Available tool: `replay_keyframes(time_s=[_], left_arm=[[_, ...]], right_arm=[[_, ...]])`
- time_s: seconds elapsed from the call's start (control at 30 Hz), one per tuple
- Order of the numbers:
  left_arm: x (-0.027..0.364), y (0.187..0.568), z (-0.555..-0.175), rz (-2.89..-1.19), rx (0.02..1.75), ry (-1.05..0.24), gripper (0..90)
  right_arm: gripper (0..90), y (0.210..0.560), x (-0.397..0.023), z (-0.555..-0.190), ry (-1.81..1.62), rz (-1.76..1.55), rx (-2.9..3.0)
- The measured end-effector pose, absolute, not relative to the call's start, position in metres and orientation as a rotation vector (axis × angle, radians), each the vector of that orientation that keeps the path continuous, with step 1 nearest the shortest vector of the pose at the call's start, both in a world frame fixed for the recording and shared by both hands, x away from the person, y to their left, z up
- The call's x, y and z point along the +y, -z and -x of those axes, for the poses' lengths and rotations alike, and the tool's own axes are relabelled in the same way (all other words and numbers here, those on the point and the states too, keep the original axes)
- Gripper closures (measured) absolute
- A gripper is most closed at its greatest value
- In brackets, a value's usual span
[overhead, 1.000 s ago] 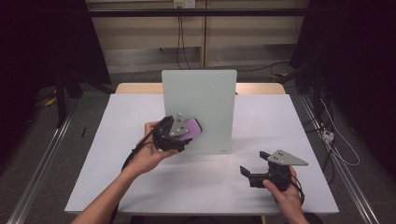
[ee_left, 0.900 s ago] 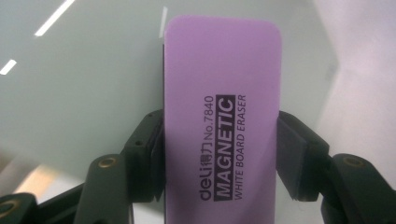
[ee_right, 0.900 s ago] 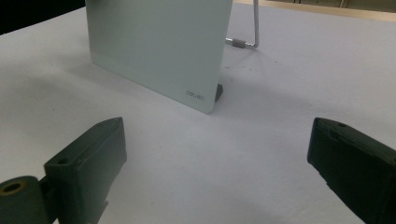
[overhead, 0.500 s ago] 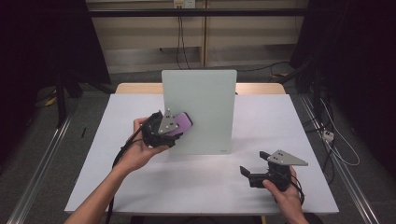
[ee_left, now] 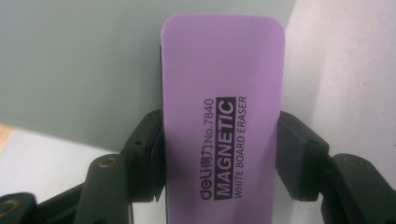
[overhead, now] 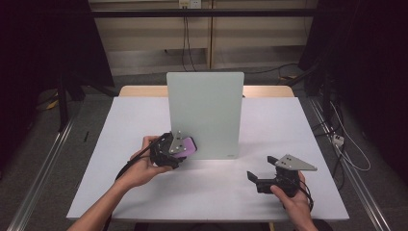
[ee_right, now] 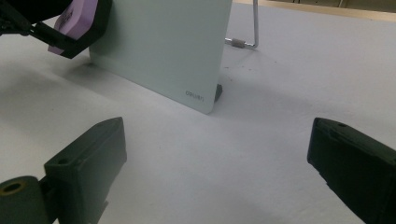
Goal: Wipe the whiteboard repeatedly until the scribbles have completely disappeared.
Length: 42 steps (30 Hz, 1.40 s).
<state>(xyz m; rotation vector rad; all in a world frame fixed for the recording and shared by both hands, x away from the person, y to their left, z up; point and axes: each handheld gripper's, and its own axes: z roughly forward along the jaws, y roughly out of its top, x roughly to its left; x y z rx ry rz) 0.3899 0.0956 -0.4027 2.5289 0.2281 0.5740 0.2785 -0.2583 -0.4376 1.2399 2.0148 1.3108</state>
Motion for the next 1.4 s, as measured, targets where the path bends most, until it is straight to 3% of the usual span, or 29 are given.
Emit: replay_keyframes(time_s=[0.4,0.7,1.1,1.4], left_arm=[[0.078,0.407,-0.391,-2.525,0.213,-0.499,40.7],[0.072,0.386,-0.396,-2.436,0.249,-0.544,40.8],[0.096,0.36,-0.406,-2.254,0.385,-0.59,40.8],[0.105,0.359,-0.406,-2.24,0.408,-0.61,40.8]], right_arm=[[4.5,0.437,-0.258,-0.279,-1.313,-1.237,2.015],[4.5,0.437,-0.258,-0.278,-1.314,-1.239,2.015],[4.5,0.437,-0.259,-0.278,-1.315,-1.232,2.016],[4.5,0.438,-0.258,-0.279,-1.313,-1.242,2.015]])
